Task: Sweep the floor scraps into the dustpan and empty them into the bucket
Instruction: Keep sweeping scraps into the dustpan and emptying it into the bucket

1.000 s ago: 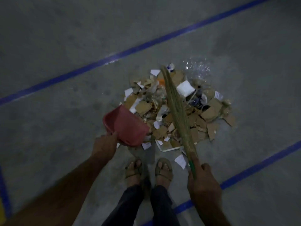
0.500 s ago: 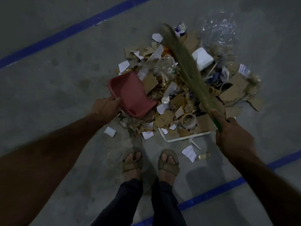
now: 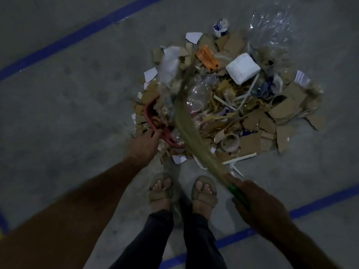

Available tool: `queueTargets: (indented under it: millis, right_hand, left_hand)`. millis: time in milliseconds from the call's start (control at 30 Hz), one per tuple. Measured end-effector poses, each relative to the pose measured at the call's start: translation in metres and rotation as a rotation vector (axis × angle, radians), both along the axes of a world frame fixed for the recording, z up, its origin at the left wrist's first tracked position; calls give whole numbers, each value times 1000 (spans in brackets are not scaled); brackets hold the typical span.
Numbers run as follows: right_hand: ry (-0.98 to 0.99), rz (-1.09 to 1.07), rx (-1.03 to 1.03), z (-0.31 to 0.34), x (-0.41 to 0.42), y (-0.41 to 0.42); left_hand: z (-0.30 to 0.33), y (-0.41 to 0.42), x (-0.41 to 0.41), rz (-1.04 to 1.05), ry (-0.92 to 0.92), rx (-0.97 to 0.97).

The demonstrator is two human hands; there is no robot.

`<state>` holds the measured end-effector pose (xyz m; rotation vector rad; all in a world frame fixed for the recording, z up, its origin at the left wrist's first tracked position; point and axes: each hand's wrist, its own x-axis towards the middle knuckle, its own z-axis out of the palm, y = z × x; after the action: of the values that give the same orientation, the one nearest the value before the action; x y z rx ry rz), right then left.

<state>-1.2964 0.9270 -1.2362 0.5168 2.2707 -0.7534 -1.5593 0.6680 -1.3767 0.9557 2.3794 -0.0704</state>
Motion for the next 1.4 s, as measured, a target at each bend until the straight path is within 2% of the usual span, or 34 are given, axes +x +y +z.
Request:
queueTargets:
  millis: [167, 333, 467, 567, 667, 900, 1067, 1167, 1233, 1300, 1400]
  right_hand:
    - [26, -194, -53, 22, 23, -22]
    - [4, -297, -10, 29, 47, -15]
    - [-46, -280, 15, 18, 43, -6]
    - [-32, -204, 31, 26, 33, -12]
    - [-47, -218, 24, 52, 35, -24]
    - [-56, -228, 78, 145, 63, -54]
    - [-21, -192, 150, 250, 81, -60]
    - [99, -197, 191, 309, 95, -60]
    - [94, -212, 194, 351, 102, -59]
    - [103, -248, 143, 387, 115, -64]
    - [165, -252, 197, 431, 131, -77]
  left_hand:
    - [8, 5, 20, -12, 40, 50]
    - [-2, 6, 26, 54, -11, 73]
    - [-3, 11, 27, -24, -6, 60]
    - [10, 18, 36, 13, 22, 65]
    - [37, 23, 50, 78, 24, 101]
    - [145, 41, 83, 180, 29, 175]
    - [271, 50, 103, 244, 82, 247]
    - [351, 47, 115, 270, 77, 277]
    - [398, 42, 124, 285, 85, 267]
    - [436, 34, 131, 281, 126, 278]
    - [480, 19, 142, 272, 186, 276]
